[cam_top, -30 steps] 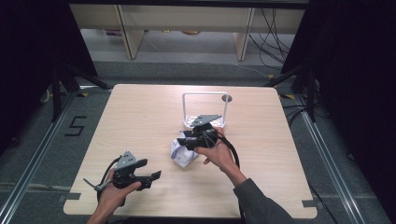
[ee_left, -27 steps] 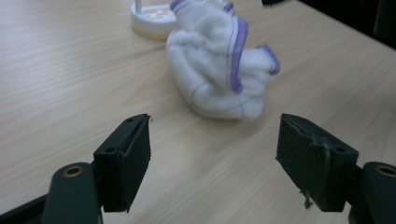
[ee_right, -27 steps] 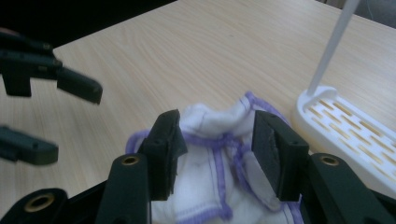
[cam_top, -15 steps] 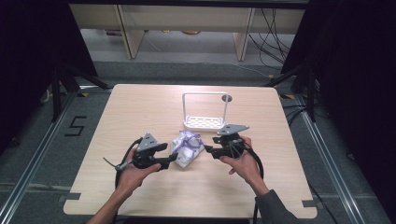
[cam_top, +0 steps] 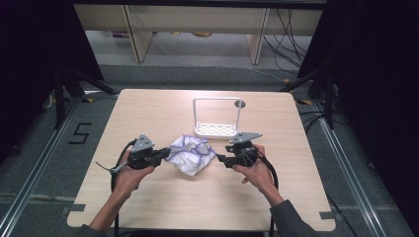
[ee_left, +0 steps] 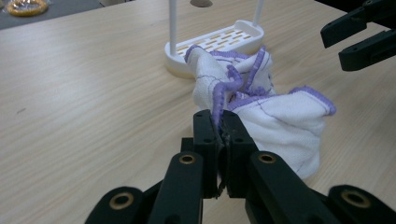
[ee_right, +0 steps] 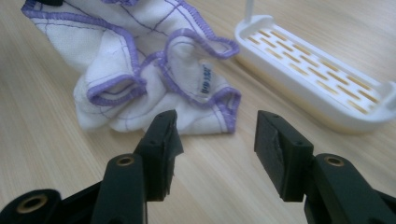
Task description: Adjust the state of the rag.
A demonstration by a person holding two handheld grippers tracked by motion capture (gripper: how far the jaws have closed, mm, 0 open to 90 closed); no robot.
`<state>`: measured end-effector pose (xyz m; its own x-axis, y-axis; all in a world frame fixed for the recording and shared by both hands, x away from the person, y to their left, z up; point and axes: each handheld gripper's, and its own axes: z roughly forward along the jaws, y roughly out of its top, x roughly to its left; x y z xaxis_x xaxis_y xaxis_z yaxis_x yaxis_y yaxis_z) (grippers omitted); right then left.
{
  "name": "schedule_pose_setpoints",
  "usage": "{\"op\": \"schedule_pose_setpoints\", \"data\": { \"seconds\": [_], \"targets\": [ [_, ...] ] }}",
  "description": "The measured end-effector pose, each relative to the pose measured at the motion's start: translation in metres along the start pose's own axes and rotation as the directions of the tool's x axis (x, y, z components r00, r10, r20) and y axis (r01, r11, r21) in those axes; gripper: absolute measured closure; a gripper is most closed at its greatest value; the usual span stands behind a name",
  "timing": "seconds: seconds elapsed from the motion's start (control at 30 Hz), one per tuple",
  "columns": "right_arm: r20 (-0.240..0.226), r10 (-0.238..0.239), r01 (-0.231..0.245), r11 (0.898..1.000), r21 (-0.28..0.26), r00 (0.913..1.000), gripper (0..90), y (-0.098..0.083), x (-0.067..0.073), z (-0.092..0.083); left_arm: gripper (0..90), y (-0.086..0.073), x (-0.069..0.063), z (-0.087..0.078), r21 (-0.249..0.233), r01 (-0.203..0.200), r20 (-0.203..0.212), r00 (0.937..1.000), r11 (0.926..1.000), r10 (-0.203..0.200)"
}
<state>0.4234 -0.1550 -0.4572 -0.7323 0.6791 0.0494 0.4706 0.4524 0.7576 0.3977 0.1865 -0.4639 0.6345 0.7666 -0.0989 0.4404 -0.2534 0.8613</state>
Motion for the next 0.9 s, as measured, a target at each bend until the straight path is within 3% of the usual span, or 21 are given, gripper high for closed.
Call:
{"op": "schedule_pose_setpoints", "data": {
  "seconds": [0.1,0.13,0.3,0.33,0.5,0.6,0.63,0.7,0.77,0.83,0.9],
  "targets": [
    [-0.021,0.012,-0.011,1.0,0.008,0.9997,50.7,0.008,0.008,0.011,85.8,-0.004,0.007,-0.001,0.0,0.012,0.007,0.9999,0.9999,-0.012],
    [-0.018,-0.017,0.017,1.0,0.0,0.9997,50.7,0.012,0.009,0.016,85.8,-0.006,0.01,-0.001,-0.002,0.021,0.01,0.9997,0.9998,-0.021],
    [-0.04,-0.063,0.063,0.998,-0.002,0.9972,52.5,0.031,0.021,0.037,85.5,-0.013,0.02,0.0,0.021,0.032,0.002,0.9995,0.9993,-0.032],
    [-0.037,-0.055,0.055,0.998,-0.018,0.9978,52.8,0.033,0.023,0.044,85.5,-0.014,0.022,0.0,0.021,0.035,-0.001,0.9994,0.9992,-0.035],
    [-0.029,-0.072,0.072,0.997,0.002,0.997,51.9,0.047,0.02,0.067,85.3,-0.018,0.026,0.0,0.026,0.039,0.005,0.9992,0.9989,-0.039],
    [-0.014,-0.049,0.049,0.998,-0.026,0.9987,51.5,0.054,0.015,0.078,84.9,-0.021,0.031,0.0,0.04,0.033,0.0,0.9995,0.9987,-0.033],
    [-0.028,-0.047,0.047,0.999,-0.005,0.9985,52.0,0.056,0.012,0.08,84.8,-0.022,0.032,0.001,0.027,0.047,0.007,0.9989,0.9985,-0.047],
    [-0.032,-0.034,0.034,0.999,0.003,0.9989,61.8,0.058,0.01,0.089,84.6,-0.023,0.033,0.002,0.027,0.057,0.005,0.9984,0.998,-0.057],
    [-0.034,-0.074,0.075,0.997,0.034,0.9967,77.4,0.059,0.008,0.094,84.6,-0.024,0.033,0.002,0.025,0.06,0.004,0.9982,0.9979,-0.06],
    [-0.017,-0.081,0.082,0.997,0.017,0.9965,85.3,0.057,0.008,0.096,84.7,-0.024,0.035,0.001,0.027,0.063,0.01,0.998,0.9977,-0.063],
    [-0.007,-0.111,0.111,0.994,-0.009,0.9938,87.7,0.057,0.007,0.087,84.7,-0.025,0.037,-0.001,0.031,0.064,0.009,0.9979,0.9975,-0.064]
  ]
}}
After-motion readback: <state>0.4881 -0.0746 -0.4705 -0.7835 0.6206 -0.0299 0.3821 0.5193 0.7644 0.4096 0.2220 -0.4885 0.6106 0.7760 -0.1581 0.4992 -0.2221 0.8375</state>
